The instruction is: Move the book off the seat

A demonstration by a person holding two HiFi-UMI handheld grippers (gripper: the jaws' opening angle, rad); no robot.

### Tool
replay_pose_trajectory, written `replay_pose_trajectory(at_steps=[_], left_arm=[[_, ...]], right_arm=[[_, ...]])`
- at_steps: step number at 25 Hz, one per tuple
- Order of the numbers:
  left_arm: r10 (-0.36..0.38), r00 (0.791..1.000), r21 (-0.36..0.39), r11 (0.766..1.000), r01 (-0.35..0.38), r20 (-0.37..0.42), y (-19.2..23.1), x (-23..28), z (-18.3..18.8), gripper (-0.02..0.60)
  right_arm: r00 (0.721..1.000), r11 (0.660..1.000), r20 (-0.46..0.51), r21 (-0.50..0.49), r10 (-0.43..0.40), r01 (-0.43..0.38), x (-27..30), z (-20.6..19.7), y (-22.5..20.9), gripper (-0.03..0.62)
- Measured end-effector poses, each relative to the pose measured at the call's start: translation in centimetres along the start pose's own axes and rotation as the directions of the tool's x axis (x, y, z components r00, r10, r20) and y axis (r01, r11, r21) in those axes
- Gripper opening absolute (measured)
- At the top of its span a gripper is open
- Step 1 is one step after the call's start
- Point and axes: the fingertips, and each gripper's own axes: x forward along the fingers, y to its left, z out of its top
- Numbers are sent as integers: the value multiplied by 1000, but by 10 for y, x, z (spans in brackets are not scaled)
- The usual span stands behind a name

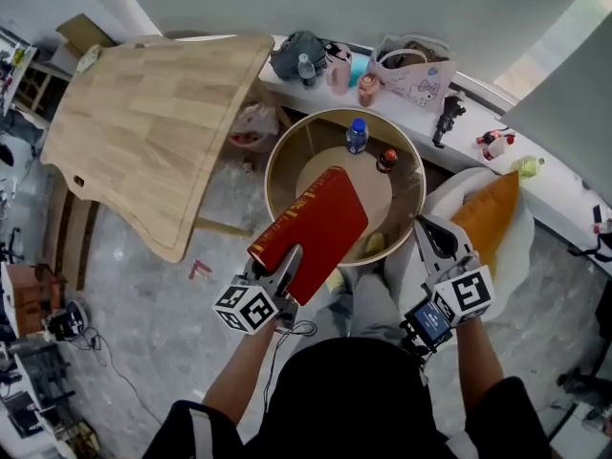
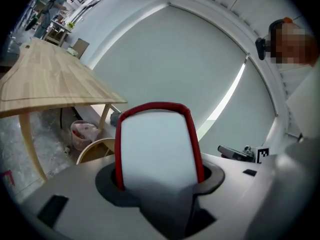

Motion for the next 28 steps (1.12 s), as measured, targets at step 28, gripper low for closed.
replay_pose_trajectory(at_steps=[28], left_arm=[[-131, 931, -184, 980, 70, -341, 97, 204, -163, 253]], right_arm=[[980, 991, -173, 107, 93, -75, 101, -139, -79, 14]])
